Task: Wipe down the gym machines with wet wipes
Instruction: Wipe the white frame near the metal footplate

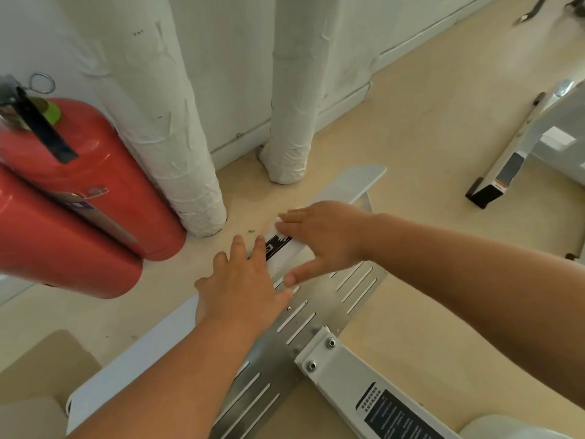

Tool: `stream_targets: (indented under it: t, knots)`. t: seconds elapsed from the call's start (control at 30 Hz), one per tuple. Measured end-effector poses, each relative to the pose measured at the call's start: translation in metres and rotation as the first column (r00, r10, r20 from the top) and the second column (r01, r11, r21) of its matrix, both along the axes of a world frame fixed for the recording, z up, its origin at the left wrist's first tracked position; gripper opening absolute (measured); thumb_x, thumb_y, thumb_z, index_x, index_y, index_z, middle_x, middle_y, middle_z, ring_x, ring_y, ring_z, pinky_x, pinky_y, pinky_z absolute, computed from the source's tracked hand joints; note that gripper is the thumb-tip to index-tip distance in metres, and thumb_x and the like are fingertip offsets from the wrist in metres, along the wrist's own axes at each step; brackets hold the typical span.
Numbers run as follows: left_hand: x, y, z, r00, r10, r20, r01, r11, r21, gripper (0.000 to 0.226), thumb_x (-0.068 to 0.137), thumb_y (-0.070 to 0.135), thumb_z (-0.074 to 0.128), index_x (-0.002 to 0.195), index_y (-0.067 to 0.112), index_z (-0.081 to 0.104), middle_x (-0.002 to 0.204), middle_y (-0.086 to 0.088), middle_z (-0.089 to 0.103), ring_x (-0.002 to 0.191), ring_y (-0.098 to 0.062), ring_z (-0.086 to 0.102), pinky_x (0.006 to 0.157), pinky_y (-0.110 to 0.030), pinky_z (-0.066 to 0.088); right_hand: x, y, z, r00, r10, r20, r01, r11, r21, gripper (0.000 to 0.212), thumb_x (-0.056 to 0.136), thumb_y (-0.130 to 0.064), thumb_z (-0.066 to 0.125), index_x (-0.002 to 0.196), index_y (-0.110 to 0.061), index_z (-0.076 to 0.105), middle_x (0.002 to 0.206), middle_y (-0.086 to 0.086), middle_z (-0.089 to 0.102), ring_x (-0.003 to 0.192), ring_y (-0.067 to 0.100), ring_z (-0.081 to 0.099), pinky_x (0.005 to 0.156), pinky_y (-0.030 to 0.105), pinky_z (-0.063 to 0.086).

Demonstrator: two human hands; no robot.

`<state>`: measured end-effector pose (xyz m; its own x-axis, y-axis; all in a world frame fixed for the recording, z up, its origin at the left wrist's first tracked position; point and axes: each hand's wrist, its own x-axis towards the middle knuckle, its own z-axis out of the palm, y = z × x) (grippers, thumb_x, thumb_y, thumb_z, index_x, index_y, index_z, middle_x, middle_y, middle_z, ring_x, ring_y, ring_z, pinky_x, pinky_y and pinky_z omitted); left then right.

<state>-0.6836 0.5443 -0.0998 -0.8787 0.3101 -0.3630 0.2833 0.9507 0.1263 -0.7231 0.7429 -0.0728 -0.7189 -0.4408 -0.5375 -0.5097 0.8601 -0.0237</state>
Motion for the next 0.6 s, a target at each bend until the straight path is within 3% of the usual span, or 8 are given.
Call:
stream_targets:
  t: [0.03,0.1,0.2,0.3,0.4,0.47,0.53,0.6]
  knots:
    - [0.0,0.0,0.0,1.0,0.006,0.003,-0.006,1.0,0.003,0.101,0.083,0.081,0.047,0.159,0.031,0.004,0.165,-0.004,0.006,0.141,-0.03,0.026,0.1,-0.053,0.046,-0.005,0.009,0.003,1.0,-0.031,0.004,0.031,0.999,0.011,0.132,0.06,-0.103,0.007,0.16,-0.019,0.029,0.168,0.004,0.027,0.153,0.022,0.028,0.123,0.043,0.028]
    - [0.0,0.001,0.0,1.0,0.003,0.012,-0.003,1.0,-0.001,0.102,0.083,0.081,0.049,0.159,0.03,0.005,0.165,-0.004,0.007,0.141,-0.03,0.026,0.1,-0.053,0.046,-0.025,0.046,0.009,0.964,-0.265,-0.032,0.267,0.961,0.074,0.146,0.048,-0.109,-0.004,0.156,-0.02,0.037,0.165,0.004,0.033,0.15,0.024,0.034,0.121,0.046,0.031]
    - [0.0,-0.001,0.002,1.0,0.007,0.014,-0.007,1.0,-0.012,0.102,0.082,0.081,0.05,0.158,0.03,0.005,0.164,-0.004,0.008,0.141,-0.03,0.026,0.1,-0.054,0.047,-0.05,0.085,0.014,0.854,-0.51,-0.106,0.52,0.843,0.135,0.143,0.045,-0.11,-0.009,0.126,-0.014,0.059,0.143,0.01,0.054,0.131,0.03,0.052,0.108,0.05,0.042]
    - [-0.001,-0.003,0.001,1.0,0.013,0.006,-0.013,1.0,-0.008,0.102,0.081,0.081,0.05,0.158,0.031,0.007,0.164,-0.003,0.01,0.141,-0.03,0.027,0.099,-0.054,0.047,-0.049,0.065,0.003,0.901,-0.41,-0.143,0.428,0.894,0.135,0.146,0.046,-0.111,-0.009,0.125,-0.01,0.061,0.136,0.011,0.059,0.125,0.031,0.055,0.108,0.05,0.042]
    - [-0.001,-0.003,0.001,1.0,0.011,-0.009,-0.011,1.0,-0.001,0.103,0.08,0.082,0.05,0.158,0.032,0.006,0.163,-0.002,0.012,0.139,-0.029,0.028,0.098,-0.054,0.048,-0.015,0.026,0.001,0.967,-0.241,-0.085,0.245,0.968,0.043,0.146,0.051,-0.108,-0.006,0.151,-0.013,0.044,0.16,0.008,0.041,0.147,0.027,0.038,0.12,0.046,0.032]
    - [-0.001,-0.003,0.0,1.0,0.01,-0.01,-0.01,1.0,-0.001,0.103,0.079,0.083,0.05,0.158,0.033,0.006,0.163,-0.002,0.012,0.14,-0.03,0.028,0.098,-0.054,0.048,0.009,0.013,0.006,0.994,-0.095,-0.059,0.094,0.996,-0.008,0.137,0.057,-0.105,0.004,0.158,-0.017,0.033,0.165,0.004,0.032,0.152,0.023,0.029,0.124,0.042,0.025]
    - [-0.001,-0.002,0.0,1.0,0.012,-0.019,-0.012,1.0,0.003,0.102,0.08,0.082,0.051,0.158,0.033,0.006,0.162,-0.002,0.014,0.139,-0.029,0.029,0.098,-0.052,0.049,0.007,0.031,0.009,0.986,-0.133,-0.098,0.131,0.991,-0.025,0.132,0.06,-0.104,0.007,0.16,-0.021,0.031,0.167,0.002,0.03,0.154,0.021,0.027,0.125,0.039,0.022]
    - [-0.001,-0.002,-0.001,1.0,0.014,-0.023,-0.013,1.0,0.002,0.102,0.08,0.081,0.051,0.158,0.033,0.007,0.161,-0.002,0.016,0.137,-0.028,0.031,0.096,-0.05,0.05,-0.011,0.063,0.012,0.938,-0.306,-0.164,0.313,0.95,0.018,0.138,0.055,-0.107,-0.003,0.154,-0.022,0.043,0.161,0.004,0.04,0.148,0.024,0.037,0.121,0.043,0.031]
